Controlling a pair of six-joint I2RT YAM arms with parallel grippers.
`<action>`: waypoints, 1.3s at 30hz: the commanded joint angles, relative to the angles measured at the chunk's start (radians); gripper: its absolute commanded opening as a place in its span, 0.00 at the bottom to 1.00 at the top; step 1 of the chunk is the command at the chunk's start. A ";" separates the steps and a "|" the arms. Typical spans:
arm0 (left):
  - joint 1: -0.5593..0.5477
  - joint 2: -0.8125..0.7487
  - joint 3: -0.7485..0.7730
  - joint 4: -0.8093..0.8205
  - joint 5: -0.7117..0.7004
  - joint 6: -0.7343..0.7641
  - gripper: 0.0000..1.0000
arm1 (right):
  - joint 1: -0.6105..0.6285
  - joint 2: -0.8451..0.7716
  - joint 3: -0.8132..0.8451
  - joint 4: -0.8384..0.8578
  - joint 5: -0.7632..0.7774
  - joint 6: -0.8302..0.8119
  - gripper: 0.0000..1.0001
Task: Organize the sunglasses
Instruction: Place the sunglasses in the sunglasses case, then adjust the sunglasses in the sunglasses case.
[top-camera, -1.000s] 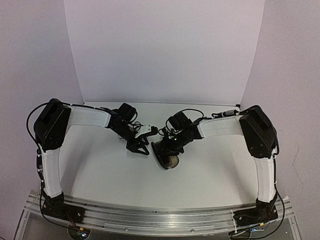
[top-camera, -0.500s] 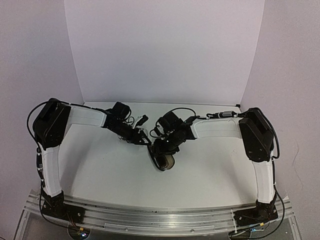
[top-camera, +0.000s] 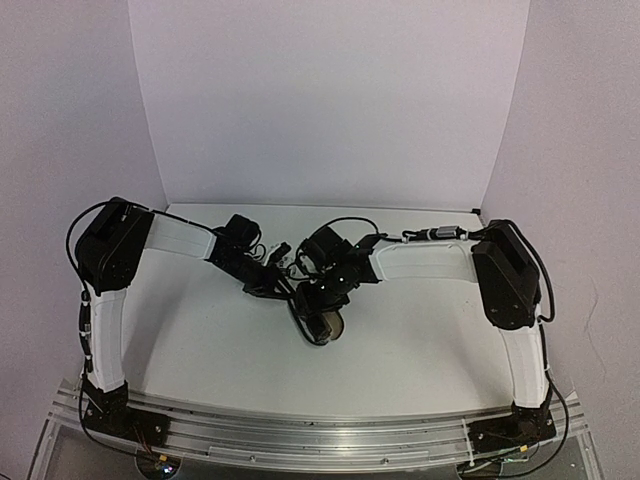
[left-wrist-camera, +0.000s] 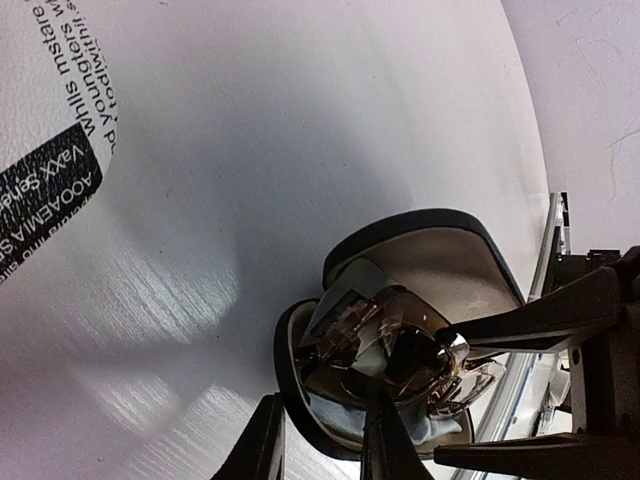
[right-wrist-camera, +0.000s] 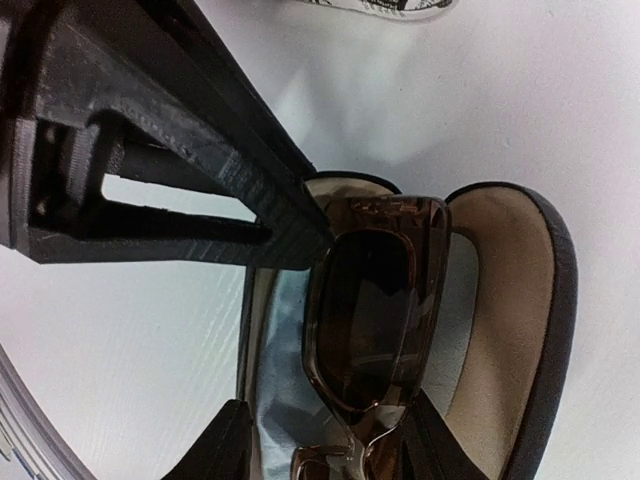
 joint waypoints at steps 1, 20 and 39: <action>0.008 0.006 0.001 -0.026 0.012 0.009 0.17 | -0.001 -0.007 0.068 -0.034 0.027 -0.029 0.43; 0.021 -0.001 -0.064 0.073 0.031 -0.004 0.09 | -0.002 -0.102 -0.008 -0.051 0.210 0.036 0.54; 0.024 0.002 -0.068 0.093 0.073 -0.025 0.07 | 0.107 -0.027 -0.003 0.014 0.265 0.076 0.22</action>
